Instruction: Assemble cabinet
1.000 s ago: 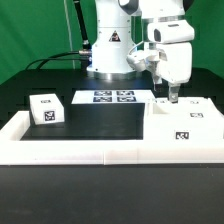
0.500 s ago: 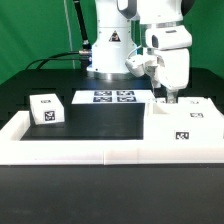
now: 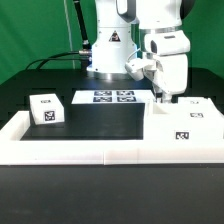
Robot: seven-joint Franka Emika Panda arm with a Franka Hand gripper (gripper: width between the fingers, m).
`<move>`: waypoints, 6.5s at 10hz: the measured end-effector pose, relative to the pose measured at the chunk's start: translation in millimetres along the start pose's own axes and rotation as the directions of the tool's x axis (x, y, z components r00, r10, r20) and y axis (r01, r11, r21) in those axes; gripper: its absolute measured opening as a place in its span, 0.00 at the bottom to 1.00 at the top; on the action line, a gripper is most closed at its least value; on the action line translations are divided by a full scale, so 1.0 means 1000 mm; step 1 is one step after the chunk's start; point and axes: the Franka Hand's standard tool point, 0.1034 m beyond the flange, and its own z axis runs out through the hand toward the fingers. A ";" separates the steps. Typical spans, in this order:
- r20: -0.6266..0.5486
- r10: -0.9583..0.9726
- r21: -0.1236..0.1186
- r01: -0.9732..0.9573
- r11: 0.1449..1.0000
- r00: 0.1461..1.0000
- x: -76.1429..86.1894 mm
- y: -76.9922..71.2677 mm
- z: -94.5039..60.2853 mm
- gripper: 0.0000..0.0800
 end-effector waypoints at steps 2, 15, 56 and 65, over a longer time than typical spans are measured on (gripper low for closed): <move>0.000 0.003 -0.001 -0.003 1.000 1.000 -0.001 0.000 0.000 0.19; 0.068 0.175 0.030 -0.178 0.984 0.982 -0.011 0.003 -0.040 0.09; 0.008 0.257 -0.091 -0.255 0.963 0.966 -0.015 0.072 -0.042 0.09; 0.025 0.221 -0.069 -0.219 0.973 0.975 -0.019 0.085 -0.045 0.09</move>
Offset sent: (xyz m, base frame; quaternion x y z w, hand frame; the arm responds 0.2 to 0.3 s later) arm 0.0000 0.0000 0.0000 0.0000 0.0000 0.0000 1.0000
